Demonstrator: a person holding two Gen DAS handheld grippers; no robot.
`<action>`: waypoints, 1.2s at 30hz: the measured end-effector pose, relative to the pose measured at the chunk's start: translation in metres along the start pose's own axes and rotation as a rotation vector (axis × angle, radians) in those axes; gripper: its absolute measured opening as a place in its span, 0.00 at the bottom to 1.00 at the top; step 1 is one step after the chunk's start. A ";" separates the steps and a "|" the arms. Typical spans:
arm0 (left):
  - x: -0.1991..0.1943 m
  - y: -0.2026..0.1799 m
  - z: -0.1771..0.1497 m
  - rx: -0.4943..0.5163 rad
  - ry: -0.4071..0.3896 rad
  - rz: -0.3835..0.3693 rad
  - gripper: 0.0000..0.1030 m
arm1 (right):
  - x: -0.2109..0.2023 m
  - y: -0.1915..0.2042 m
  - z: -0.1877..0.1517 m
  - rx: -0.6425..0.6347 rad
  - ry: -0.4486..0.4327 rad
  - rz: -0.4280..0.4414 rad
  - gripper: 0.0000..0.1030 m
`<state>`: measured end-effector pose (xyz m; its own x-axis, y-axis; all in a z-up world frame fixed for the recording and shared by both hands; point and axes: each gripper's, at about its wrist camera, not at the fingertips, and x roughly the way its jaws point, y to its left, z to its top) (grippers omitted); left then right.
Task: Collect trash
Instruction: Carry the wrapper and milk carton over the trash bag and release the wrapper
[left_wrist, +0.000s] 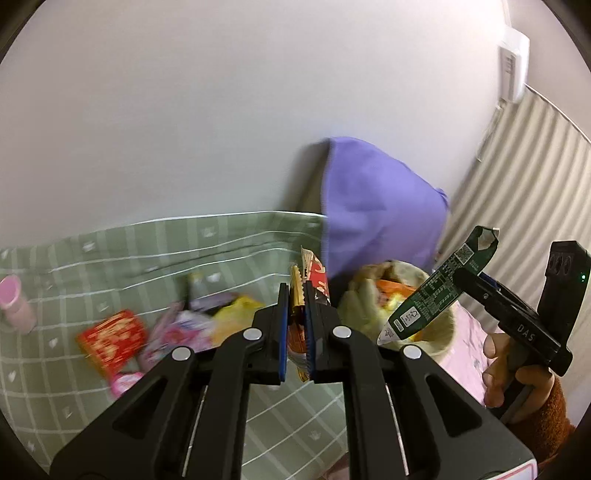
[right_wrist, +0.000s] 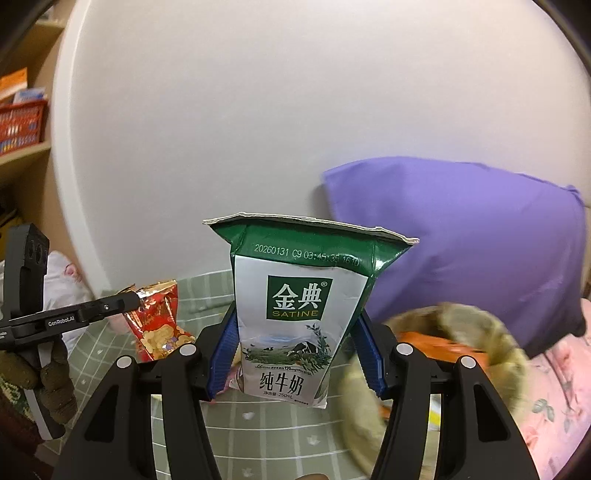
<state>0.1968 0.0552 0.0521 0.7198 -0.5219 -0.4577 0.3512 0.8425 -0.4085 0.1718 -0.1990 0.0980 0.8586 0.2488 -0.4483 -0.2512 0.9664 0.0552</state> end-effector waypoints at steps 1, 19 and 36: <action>0.005 -0.008 0.003 0.014 0.005 -0.018 0.07 | -0.006 -0.007 0.001 0.006 -0.010 -0.016 0.53; 0.163 -0.152 0.019 0.248 0.199 -0.259 0.07 | -0.027 -0.136 0.001 0.110 -0.014 -0.164 0.53; 0.237 -0.138 -0.033 0.309 0.383 -0.170 0.07 | 0.084 -0.144 -0.066 0.086 0.325 -0.055 0.52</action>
<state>0.2991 -0.1893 -0.0256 0.3865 -0.6173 -0.6853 0.6463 0.7113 -0.2763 0.2502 -0.3212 -0.0068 0.6792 0.1754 -0.7127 -0.1578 0.9832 0.0916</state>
